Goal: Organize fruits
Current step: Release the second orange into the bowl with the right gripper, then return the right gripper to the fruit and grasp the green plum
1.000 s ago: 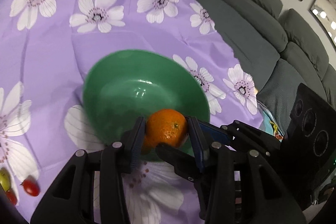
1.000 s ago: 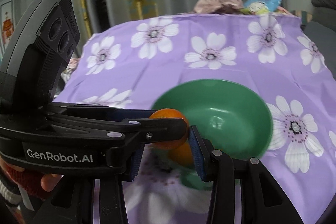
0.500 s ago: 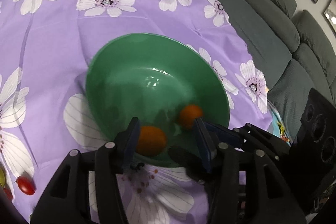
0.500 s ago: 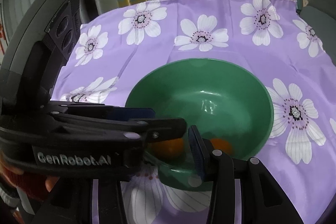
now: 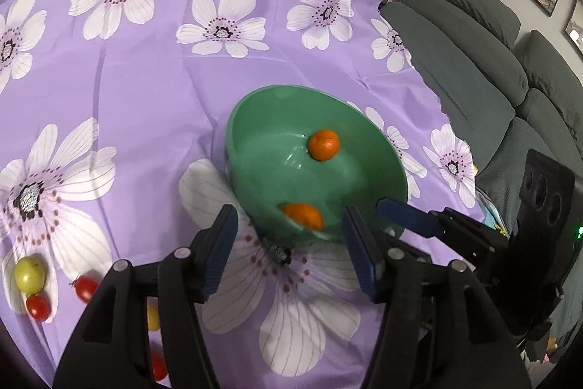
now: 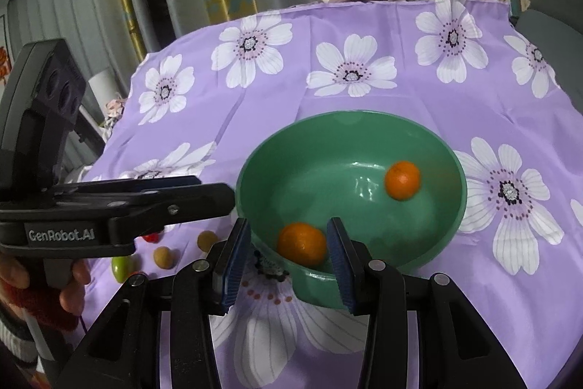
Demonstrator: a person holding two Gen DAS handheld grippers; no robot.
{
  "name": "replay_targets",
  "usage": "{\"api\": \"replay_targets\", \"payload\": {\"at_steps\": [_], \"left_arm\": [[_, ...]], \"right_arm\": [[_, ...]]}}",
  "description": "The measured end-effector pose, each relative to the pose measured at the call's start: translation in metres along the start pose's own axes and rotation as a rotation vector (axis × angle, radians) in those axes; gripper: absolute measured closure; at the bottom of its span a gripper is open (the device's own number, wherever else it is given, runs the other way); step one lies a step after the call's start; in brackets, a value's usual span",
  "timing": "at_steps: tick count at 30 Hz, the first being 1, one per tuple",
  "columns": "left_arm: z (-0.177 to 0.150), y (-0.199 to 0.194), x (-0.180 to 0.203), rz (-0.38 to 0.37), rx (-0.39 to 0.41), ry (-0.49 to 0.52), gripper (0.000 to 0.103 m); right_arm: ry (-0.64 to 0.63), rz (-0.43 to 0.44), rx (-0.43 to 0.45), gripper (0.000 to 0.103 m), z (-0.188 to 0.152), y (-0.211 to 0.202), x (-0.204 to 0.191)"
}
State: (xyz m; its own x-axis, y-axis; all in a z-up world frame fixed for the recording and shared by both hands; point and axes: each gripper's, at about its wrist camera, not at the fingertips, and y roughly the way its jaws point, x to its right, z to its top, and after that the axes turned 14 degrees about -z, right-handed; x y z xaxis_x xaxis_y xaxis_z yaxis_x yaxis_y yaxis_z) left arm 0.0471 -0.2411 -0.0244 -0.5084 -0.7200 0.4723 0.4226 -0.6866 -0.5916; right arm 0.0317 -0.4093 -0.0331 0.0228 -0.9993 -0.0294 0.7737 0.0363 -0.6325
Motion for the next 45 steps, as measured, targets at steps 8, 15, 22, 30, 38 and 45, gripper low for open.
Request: {"api": "replay_targets", "payload": {"at_steps": [8,15,22,30,38,45], "left_arm": [[-0.020,-0.005,-0.007,-0.019,-0.025,-0.046,0.043],[-0.041,-0.020,-0.015,0.006,-0.018,-0.068,0.043],[-0.058,-0.042,-0.036,0.089,0.003,-0.124,0.043],[-0.073,-0.061,-0.059,0.115,0.025,-0.217,0.043],[-0.098,-0.103,-0.091,0.187,0.058,-0.277,0.044],[-0.121,-0.121,-0.115,0.188,0.057,-0.376,0.045]], "right_arm": [[0.005,-0.005,-0.024,0.059,-0.002,-0.002,-0.002],[-0.026,-0.023,-0.020,0.059,-0.006,-0.003,-0.010],[-0.057,0.011,-0.011,0.059,-0.005,-0.006,-0.021],[-0.102,0.062,-0.033,0.059,-0.008,-0.003,-0.044],[-0.182,0.164,-0.073,0.059,-0.014,0.000,-0.080],[-0.280,0.295,-0.144,0.059,-0.030,0.011,-0.131]]}}
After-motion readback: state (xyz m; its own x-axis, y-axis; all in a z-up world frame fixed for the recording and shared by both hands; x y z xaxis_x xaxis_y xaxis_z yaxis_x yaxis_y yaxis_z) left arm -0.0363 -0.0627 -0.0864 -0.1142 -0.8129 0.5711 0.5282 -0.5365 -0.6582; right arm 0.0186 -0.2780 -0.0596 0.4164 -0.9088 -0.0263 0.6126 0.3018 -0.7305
